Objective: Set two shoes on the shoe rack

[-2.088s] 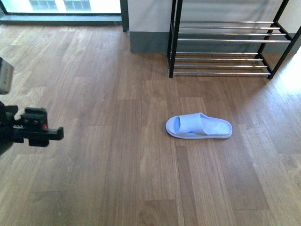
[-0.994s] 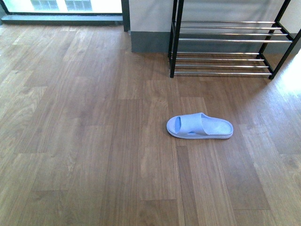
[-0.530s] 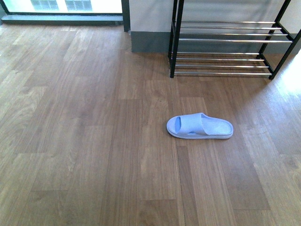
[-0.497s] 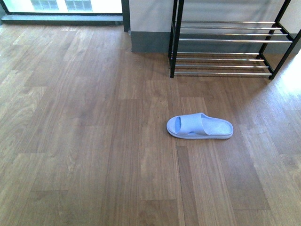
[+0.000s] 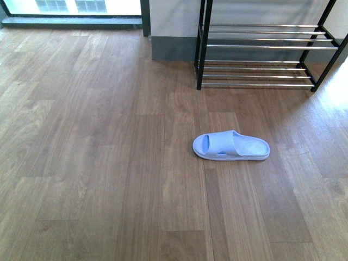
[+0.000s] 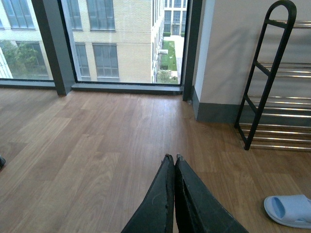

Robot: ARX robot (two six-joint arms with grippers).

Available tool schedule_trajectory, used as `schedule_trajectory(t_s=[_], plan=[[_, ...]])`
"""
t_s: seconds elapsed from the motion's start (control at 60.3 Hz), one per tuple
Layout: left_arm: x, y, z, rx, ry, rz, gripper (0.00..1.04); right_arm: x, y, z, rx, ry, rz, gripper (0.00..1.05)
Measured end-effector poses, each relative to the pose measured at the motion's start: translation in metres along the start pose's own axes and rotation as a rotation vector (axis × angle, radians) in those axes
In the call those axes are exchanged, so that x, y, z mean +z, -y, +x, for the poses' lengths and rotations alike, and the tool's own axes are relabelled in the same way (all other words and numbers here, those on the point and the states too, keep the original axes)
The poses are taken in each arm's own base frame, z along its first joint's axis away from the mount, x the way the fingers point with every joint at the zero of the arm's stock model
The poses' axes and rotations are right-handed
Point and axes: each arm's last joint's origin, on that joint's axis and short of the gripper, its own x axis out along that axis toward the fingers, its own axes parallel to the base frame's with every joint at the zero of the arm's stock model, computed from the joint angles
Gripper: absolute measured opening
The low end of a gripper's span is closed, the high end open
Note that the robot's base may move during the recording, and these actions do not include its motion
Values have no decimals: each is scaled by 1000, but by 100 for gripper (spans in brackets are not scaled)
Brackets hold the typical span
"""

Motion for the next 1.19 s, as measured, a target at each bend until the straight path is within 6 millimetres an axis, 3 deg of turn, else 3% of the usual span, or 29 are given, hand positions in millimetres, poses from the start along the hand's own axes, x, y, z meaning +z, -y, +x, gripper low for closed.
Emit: schedule_trajectory(t_s=[0.133, 0.381, 0.613, 0.812, 1.193], plan=[[-3, 0, -10, 0, -14, 0, 1, 0, 0, 0, 0, 0, 0, 95], [-3, 0, -11, 0, -16, 0, 1, 0, 0, 0, 0, 0, 0, 95], [-3, 0, -11, 0, -16, -1, 45, 0, 0, 0, 0, 0, 0, 95], [-3, 0, -11, 0, -16, 0, 97, 0, 0, 0, 0, 0, 0, 95], [-3, 0, -11, 2, -15, 0, 95, 0, 0, 0, 3, 0, 0, 95]])
